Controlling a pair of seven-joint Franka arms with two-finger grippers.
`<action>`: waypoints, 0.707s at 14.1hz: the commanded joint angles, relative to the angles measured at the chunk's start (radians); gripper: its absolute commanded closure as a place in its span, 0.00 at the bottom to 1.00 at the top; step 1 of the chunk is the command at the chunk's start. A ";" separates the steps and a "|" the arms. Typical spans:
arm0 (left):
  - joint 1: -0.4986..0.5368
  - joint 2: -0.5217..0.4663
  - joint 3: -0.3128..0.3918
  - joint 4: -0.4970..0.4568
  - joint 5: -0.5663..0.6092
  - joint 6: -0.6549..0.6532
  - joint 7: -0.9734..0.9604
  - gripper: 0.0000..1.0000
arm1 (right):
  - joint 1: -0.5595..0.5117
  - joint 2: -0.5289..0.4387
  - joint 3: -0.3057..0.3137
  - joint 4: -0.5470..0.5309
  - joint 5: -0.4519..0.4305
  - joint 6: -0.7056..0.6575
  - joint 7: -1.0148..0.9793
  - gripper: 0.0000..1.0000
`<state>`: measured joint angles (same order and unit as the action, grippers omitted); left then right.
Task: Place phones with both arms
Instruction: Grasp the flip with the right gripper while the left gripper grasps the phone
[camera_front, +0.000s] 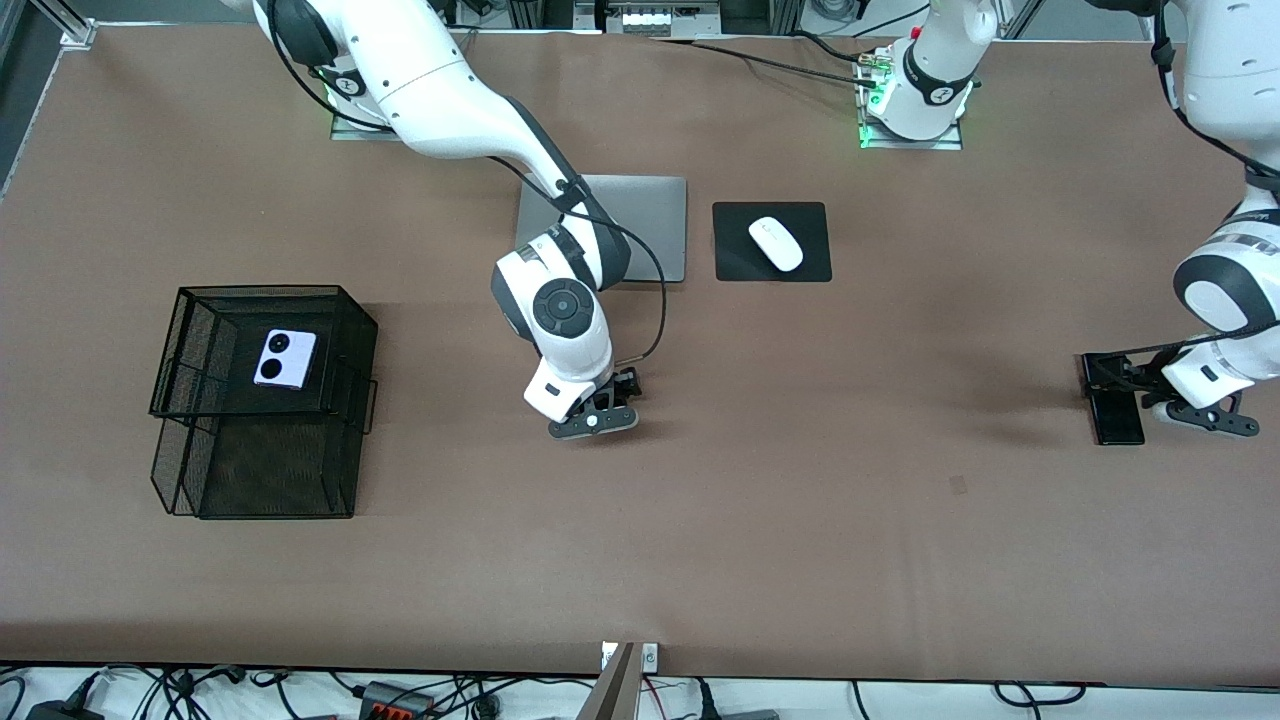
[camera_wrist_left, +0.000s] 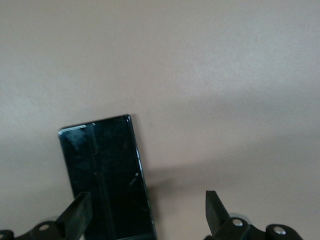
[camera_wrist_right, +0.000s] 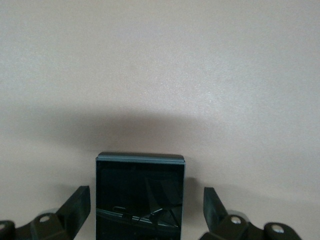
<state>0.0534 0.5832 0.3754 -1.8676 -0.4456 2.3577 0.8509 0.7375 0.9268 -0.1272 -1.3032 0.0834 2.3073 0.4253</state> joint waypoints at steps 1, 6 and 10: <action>0.008 -0.008 -0.009 -0.028 -0.038 0.035 -0.006 0.00 | 0.017 0.043 -0.008 0.038 0.010 0.003 0.024 0.00; 0.017 -0.006 0.019 -0.050 -0.038 0.083 -0.041 0.00 | 0.026 0.055 -0.008 0.039 0.009 0.006 0.027 0.00; 0.019 -0.005 0.022 -0.085 -0.039 0.156 -0.039 0.00 | 0.025 0.058 -0.008 0.036 0.009 0.009 0.027 0.32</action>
<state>0.0765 0.5882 0.3946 -1.9241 -0.4645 2.4767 0.8105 0.7564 0.9648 -0.1273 -1.2946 0.0834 2.3125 0.4359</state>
